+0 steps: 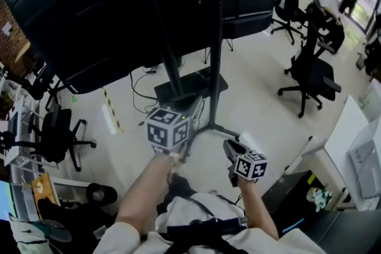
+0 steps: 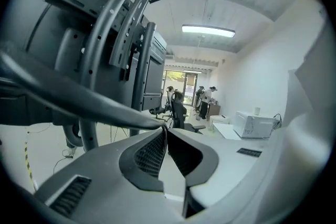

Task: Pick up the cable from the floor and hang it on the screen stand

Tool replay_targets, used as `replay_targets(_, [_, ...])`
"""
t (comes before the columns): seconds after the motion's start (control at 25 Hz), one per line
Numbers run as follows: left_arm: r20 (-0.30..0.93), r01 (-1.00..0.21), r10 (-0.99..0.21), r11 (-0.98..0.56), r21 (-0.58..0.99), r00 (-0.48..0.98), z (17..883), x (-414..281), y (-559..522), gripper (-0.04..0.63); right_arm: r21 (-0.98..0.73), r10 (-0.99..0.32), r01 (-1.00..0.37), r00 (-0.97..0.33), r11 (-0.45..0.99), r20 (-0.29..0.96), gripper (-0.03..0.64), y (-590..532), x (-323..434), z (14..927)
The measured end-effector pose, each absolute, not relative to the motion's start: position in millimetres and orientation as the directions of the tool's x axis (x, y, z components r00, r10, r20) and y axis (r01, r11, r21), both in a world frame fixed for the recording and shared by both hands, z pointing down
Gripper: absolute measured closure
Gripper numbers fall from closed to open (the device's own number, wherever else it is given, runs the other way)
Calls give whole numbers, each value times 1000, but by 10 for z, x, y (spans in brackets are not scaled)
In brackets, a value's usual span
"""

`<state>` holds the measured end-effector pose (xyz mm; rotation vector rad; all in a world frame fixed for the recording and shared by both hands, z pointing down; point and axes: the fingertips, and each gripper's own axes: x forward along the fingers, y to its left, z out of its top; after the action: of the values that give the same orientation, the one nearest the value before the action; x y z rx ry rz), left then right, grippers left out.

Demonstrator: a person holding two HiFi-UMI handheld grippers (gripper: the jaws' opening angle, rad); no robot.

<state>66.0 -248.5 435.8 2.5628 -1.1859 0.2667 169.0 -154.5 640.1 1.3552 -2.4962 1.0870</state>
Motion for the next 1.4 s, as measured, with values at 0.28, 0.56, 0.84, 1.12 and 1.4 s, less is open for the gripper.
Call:
replay_targets(0.28, [158, -777, -761, -612, 145, 629, 3503, 271, -2464, 577, -513, -622, -737, -662, 439, 418, 365, -1604, 1334, 6448])
replay_targets(0.56, [82, -772, -769, -625, 116, 634, 2963, 60, -2434, 577, -477, -601, -741, -667, 473, 440, 365, -1691, 1068, 6493])
replay_targets(0.84, [44, -742, -742, -662, 108, 669, 2685, 99, -2465, 577, -448, -646, -755, -648, 479, 403, 367, -1963, 1056, 6345])
replay_targets(1.12, [27, -718, -718, -695, 41, 696, 2302, 191, -2547, 577, -437, -642, -764, -641, 475, 421, 367, -2072, 1000, 6434])
replay_targets(1.4, [-9, -718, -718, -696, -9, 696, 1904, 135, -2570, 577, -422, -618, -747, -664, 514, 421, 397, -2205, 684, 6534])
